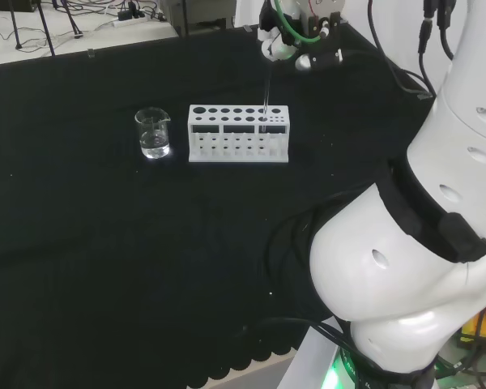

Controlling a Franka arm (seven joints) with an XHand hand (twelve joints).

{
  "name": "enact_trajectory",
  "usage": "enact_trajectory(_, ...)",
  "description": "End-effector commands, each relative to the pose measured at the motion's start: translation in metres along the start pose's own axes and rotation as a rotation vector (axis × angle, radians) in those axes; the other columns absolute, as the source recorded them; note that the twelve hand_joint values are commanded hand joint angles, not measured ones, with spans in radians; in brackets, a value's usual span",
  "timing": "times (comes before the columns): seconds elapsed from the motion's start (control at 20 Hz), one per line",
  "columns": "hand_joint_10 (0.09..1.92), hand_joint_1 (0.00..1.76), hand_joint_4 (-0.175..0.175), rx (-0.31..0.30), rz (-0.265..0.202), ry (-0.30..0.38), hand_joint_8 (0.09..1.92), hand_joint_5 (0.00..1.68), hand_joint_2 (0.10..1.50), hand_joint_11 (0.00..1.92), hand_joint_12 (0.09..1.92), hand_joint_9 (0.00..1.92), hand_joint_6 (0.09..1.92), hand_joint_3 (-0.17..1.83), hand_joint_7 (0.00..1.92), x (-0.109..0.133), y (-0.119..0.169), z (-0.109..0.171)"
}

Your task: Put the glass rod back on the white test tube rack.

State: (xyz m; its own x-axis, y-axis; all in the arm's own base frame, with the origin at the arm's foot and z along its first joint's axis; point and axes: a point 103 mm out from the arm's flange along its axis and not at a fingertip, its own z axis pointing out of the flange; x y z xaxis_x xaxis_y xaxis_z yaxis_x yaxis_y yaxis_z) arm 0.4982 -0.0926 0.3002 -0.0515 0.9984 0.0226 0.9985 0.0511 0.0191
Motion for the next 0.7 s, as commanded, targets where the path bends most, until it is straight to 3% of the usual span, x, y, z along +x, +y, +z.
enact_trajectory(0.05,0.86,1.31,-0.175,0.016,0.003,0.015,1.14,1.1,0.68,1.68,0.78,1.71,0.74,0.74,1.19,-0.007,0.003,0.013)
enact_trajectory(0.7,0.86,1.31,-0.175,0.064,-0.013,0.003,1.14,1.1,0.68,1.68,0.78,1.71,0.74,0.75,1.19,-0.009,0.028,0.02)
